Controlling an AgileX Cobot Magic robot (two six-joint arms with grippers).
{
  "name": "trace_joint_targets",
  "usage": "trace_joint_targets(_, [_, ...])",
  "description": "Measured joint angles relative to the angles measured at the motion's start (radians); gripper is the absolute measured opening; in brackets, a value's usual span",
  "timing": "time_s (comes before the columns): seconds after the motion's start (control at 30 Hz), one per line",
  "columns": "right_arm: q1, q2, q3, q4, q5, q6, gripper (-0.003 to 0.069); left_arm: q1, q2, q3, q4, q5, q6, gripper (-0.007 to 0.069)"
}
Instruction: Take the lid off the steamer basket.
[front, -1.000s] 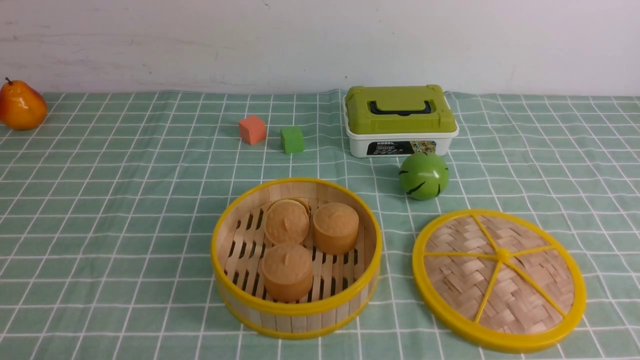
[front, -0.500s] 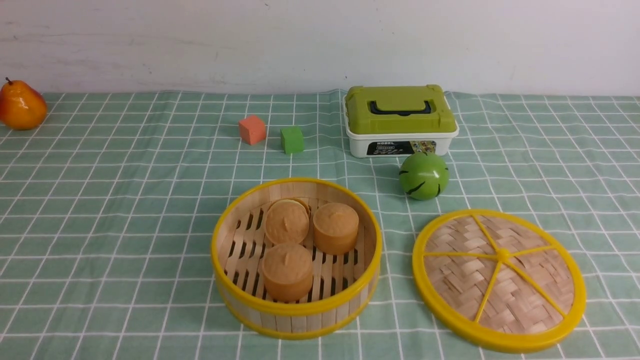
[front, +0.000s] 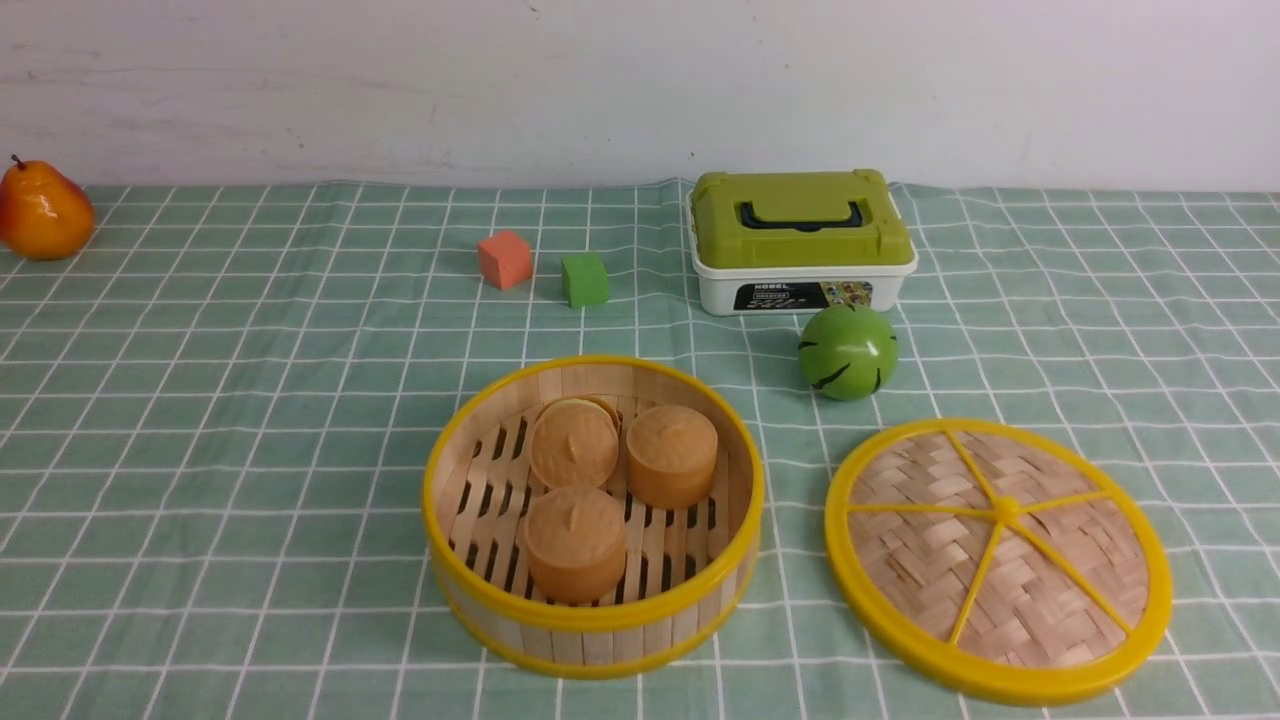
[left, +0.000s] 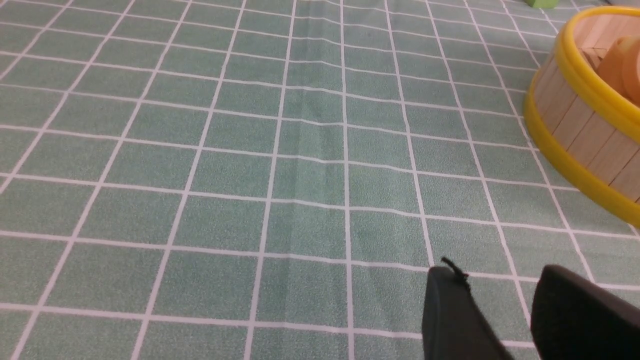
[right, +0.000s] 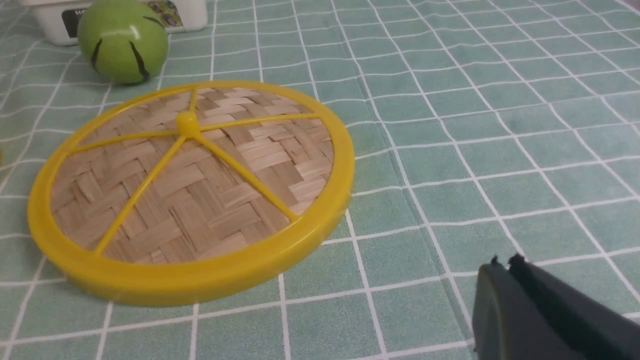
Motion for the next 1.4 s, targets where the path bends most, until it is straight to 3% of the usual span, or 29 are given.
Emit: trace_joint_targets(1.4, [0.026,0.0,0.0,-0.001,0.001,0.0,0.0001,0.0,0.0,0.0,0.0,0.0,0.0,0.0239])
